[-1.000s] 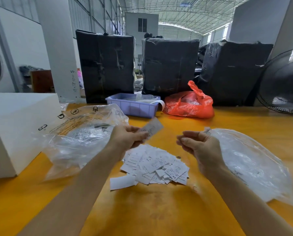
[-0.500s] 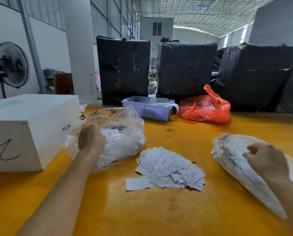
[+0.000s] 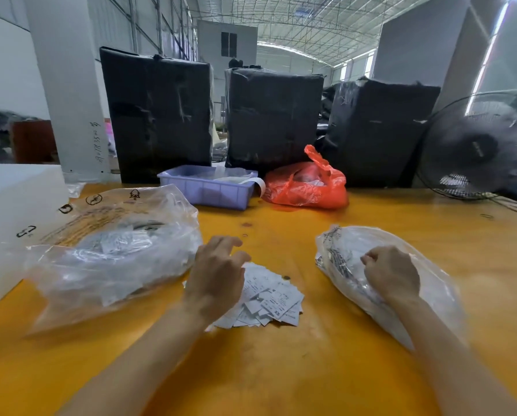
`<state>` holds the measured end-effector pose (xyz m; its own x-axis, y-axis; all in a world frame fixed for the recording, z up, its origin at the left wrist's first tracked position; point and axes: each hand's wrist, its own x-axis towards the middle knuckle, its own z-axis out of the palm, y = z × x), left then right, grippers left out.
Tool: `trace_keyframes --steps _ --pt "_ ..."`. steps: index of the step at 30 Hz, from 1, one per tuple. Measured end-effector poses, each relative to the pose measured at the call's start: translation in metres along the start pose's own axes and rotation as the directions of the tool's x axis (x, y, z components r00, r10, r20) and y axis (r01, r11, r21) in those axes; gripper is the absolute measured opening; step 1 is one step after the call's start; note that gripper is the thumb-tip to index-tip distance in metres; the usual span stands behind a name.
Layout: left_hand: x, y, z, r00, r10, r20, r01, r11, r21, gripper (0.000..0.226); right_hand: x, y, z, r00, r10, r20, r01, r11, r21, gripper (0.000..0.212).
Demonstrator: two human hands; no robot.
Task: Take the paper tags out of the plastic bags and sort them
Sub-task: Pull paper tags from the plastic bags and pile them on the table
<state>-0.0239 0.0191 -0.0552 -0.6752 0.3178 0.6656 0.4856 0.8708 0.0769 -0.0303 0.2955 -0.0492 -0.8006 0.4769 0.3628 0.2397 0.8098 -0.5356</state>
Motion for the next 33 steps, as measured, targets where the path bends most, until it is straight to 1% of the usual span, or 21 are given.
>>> trace_keyframes --steps 2,5,7,9,11,13,15,16,17,18,19,20,21,22,23,24,25,27,28,30,33 --pt "-0.002 0.006 0.004 0.999 0.05 0.007 -0.05 0.997 -0.058 0.027 0.001 -0.001 0.0 0.996 -0.03 -0.09 0.037 0.996 0.077 0.017" --pt "-0.005 0.01 0.008 1.0 0.02 0.008 -0.018 0.985 -0.173 0.022 0.0 -0.006 -0.004 0.954 -0.025 -0.298 0.093 0.972 0.218 0.013" --pt "-0.005 0.012 0.01 1.0 0.001 0.0 -0.001 0.973 -0.229 0.021 0.0 -0.01 -0.007 0.919 -0.01 -0.395 0.15 0.934 0.325 0.013" --pt "-0.004 0.015 0.013 1.0 -0.026 0.007 0.027 0.956 -0.292 0.019 0.0 -0.016 -0.009 0.895 -0.008 -0.447 0.231 0.864 0.447 0.011" --pt "-0.003 0.017 0.014 0.997 -0.076 0.017 0.077 0.93 -0.359 0.017 -0.002 -0.021 -0.008 0.888 -0.029 -0.459 0.299 0.795 0.528 0.007" --pt "-0.003 0.019 0.014 0.991 -0.132 0.037 0.135 0.898 -0.419 0.016 -0.002 -0.022 -0.005 0.912 -0.048 -0.408 0.295 0.768 0.568 0.008" --pt "-0.002 0.02 0.014 0.979 -0.193 0.072 0.204 0.859 -0.47 0.015 -0.002 -0.022 -0.002 0.949 -0.027 -0.314 0.229 0.744 0.628 0.013" --pt "-0.002 0.021 0.013 0.97 -0.227 0.092 0.242 0.828 -0.506 0.015 -0.003 -0.025 -0.002 0.965 -0.008 -0.262 0.191 0.706 0.682 0.014" --pt "-0.001 0.021 0.012 0.958 -0.263 0.117 0.283 0.784 -0.553 0.014 -0.007 -0.03 -0.002 0.98 0.004 -0.198 0.15 0.636 0.757 0.013" --pt "0.0 0.022 0.01 0.942 -0.298 0.157 0.33 0.721 -0.609 0.012 -0.012 -0.038 -0.003 0.993 -0.002 -0.118 0.1 0.54 0.836 0.013" --pt "0.001 0.024 0.008 0.92 -0.329 0.211 0.38 0.628 -0.679 0.014 -0.019 -0.048 -0.002 0.999 -0.03 -0.029 0.039 0.44 0.897 0.013" --pt "0.002 0.026 0.006 0.892 -0.352 0.284 0.435 0.49 -0.756 0.023 -0.027 -0.058 0.0 0.996 -0.074 0.059 -0.028 0.362 0.932 0.015" --pt "0.004 0.027 0.004 0.854 -0.356 0.379 0.492 0.315 -0.812 0.038 -0.036 -0.068 0.004 0.983 -0.124 0.136 -0.09 0.325 0.942 0.015" --pt "0.005 0.028 0.002 0.814 -0.331 0.478 0.547 0.159 -0.822 0.051 -0.045 -0.076 0.008 0.966 -0.169 0.197 -0.133 0.331 0.934 0.015" --pt "0.007 0.028 0.0 0.782 -0.292 0.551 0.589 0.057 -0.806 0.059 -0.053 -0.082 0.013 0.949 -0.207 0.237 -0.148 0.369 0.918 0.014" --pt "0.008 0.027 -0.002 0.762 -0.26 0.592 0.617 0.018 -0.786 0.061 -0.06 -0.087 0.017 0.936 -0.24 0.258 -0.141 0.415 0.899 0.013" --pt "0.008 0.026 -0.003 0.757 -0.245 0.605 0.628 0.018 -0.778 0.059 -0.066 -0.089 0.02 0.926 -0.269 0.265 -0.123 0.45 0.885 0.012" --pt "0.007 0.024 -0.004 0.771 -0.267 0.578 0.606 0.028 -0.795 0.045 -0.072 -0.091 0.023 0.915 -0.299 0.271 -0.105 0.472 0.875 0.01" --pt "0.007 0.023 -0.003 0.772 -0.292 0.564 0.595 0.021 -0.803 0.036 -0.074 -0.091 0.022 0.911 -0.299 0.285 -0.12 0.467 0.876 0.013" --pt "0.006 0.022 -0.001 0.762 -0.349 0.545 0.583 0.002 -0.813 0.02 -0.074 -0.092 0.02 0.895 -0.274 0.352 -0.216 0.425 0.879 0.026" --pt "0.005 0.02 0.002 0.726 -0.446 0.523 0.57 -0.035 -0.821 0.01 -0.073 -0.094 0.015 0.842 -0.24 0.483 -0.402 0.318 0.859 0.035"
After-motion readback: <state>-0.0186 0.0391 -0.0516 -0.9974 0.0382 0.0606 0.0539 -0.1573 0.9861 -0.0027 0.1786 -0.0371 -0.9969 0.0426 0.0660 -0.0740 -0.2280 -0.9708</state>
